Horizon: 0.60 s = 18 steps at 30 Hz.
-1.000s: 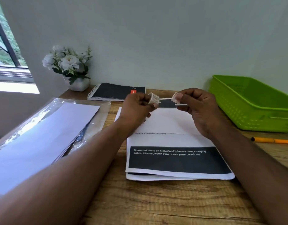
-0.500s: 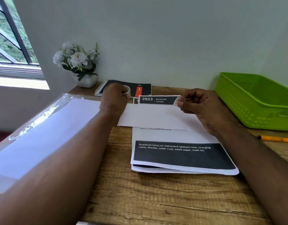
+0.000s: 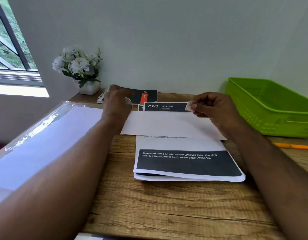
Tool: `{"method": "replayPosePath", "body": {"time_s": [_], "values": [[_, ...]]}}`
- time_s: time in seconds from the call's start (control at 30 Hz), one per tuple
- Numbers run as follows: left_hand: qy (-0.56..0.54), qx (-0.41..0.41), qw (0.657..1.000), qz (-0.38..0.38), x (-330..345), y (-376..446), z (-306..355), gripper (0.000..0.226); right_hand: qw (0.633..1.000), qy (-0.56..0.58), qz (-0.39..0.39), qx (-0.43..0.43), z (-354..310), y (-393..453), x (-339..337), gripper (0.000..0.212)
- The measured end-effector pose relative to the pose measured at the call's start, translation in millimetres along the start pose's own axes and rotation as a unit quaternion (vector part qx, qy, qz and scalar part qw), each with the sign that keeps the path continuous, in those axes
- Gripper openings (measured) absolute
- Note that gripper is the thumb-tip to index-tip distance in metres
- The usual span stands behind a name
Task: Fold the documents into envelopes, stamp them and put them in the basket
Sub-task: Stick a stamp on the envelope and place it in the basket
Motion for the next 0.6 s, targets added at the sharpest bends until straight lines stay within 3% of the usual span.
{"method": "replayPosePath", "body": {"time_s": [0.1, 0.17, 0.3, 0.47, 0.6], "values": [[-0.066, 0.072, 0.995, -0.008, 6, -13, 49, 0.029, 0.999, -0.028, 0.007, -0.022, -10, 2, -31, 0.01], [-0.107, 0.106, 0.984, -0.093, 29, -28, 86, 0.022, 0.998, -0.068, 0.005, -0.017, -6, 2, -50, 0.01], [-0.053, 0.211, 0.949, -0.229, 82, -56, 156, 0.024, 0.991, -0.128, -0.001, 0.027, 16, 5, -68, 0.009], [-0.017, 0.206, 0.929, -0.307, 134, -57, 169, 0.016, 0.983, -0.179, -0.026, 0.038, 27, 6, -64, 0.007], [-0.065, 0.165, 0.936, -0.303, 153, -61, 142, 0.013, 0.982, -0.183, -0.033, 0.032, 41, 12, -65, 0.006]]}}
Point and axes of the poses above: each hand's wrist, its own y-axis towards the middle knuckle, its own x-axis out of the palm, z = x × y, the point moved 10 cm from there along y, towards the middle knuckle, and after that the axes turned 7 degrees about -y, right-handed, at the moved point
